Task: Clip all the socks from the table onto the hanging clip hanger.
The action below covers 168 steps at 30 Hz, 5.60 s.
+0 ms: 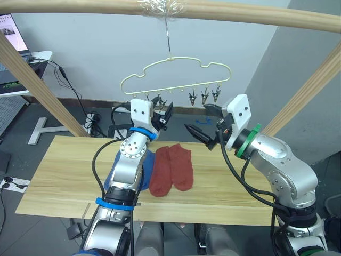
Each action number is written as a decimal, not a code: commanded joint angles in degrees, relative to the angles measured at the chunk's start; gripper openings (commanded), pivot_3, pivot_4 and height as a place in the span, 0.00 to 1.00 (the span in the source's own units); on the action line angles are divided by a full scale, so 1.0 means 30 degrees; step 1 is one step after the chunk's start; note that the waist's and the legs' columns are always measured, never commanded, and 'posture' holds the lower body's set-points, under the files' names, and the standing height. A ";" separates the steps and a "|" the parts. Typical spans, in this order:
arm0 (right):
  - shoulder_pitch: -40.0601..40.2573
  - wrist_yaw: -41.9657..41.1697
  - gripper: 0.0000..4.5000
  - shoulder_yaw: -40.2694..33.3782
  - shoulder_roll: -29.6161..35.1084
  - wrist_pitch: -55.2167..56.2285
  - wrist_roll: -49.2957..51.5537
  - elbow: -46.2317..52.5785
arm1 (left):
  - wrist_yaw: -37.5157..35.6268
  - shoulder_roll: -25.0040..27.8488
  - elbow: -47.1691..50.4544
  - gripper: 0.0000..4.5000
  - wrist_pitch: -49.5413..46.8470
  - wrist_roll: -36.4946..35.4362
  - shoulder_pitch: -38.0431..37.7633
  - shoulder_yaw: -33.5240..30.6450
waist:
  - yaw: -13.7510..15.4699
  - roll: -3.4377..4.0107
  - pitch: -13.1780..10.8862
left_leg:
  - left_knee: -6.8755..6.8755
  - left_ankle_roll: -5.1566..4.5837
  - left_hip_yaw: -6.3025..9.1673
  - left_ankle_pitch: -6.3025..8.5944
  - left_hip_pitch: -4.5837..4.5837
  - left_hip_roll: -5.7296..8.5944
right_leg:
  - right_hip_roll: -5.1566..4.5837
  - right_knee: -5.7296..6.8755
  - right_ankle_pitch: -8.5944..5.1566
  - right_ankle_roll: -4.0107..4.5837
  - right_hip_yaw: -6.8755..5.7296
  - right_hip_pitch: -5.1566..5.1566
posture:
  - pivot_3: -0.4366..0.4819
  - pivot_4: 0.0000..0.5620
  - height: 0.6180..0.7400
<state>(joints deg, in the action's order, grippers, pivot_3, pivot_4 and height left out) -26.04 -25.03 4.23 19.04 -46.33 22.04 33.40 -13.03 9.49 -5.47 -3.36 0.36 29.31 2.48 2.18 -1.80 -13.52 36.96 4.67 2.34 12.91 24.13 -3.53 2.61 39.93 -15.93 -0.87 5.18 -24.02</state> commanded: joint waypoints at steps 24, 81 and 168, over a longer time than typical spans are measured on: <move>-0.0122 -0.0036 1.00 -0.0208 0.0104 0.0607 0.0314 0.0316 | 0.0509 -0.0124 -0.0345 0.47 0.0803 -0.0108 0.0594 -0.0483 | -0.0004 0.0000 0.0000 | 0.0000 0.0000 0.0002 0.0000 0.0001 -0.0002 | 0.0001 0.0001 0.0000 0.0000 -0.0004 -0.0001 | 0.62 0.34 1.00; 0.1399 -0.0584 0.01 0.6790 -0.3110 1.1268 -1.0527 -2.0633 | -0.1716 0.0992 0.3800 0.00 -0.5614 -0.4933 -0.1973 -0.2229 | -0.0094 -0.0053 0.0239 | -0.0081 -0.0008 -0.0090 -0.0042 -0.0380 -0.0030 | 0.0030 -0.0010 -0.0039 -0.0066 0.0113 0.0288 | 0.75 0.35 1.00; 0.1287 0.7565 0.48 0.2323 -0.6578 0.3590 -0.6579 -0.3216 | -1.3468 1.0085 0.7263 0.70 -0.8443 -1.2995 -0.5754 -0.3760 | 0.0738 -0.0051 0.0219 | -0.0337 0.0044 -0.0104 -0.0031 -0.0005 -0.0047 | -0.0007 -0.0309 -0.0098 -0.0030 0.0064 -0.0066 | 0.72 0.32 1.00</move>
<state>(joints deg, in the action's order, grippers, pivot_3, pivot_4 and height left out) -21.58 -3.69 12.08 0.00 -37.12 3.25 23.45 -53.17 40.02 14.86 -30.18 -38.99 11.09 -8.93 4.39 -1.95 -12.86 35.95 4.80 2.03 12.82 24.11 -3.68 2.59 39.00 -16.23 -0.96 5.37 -24.22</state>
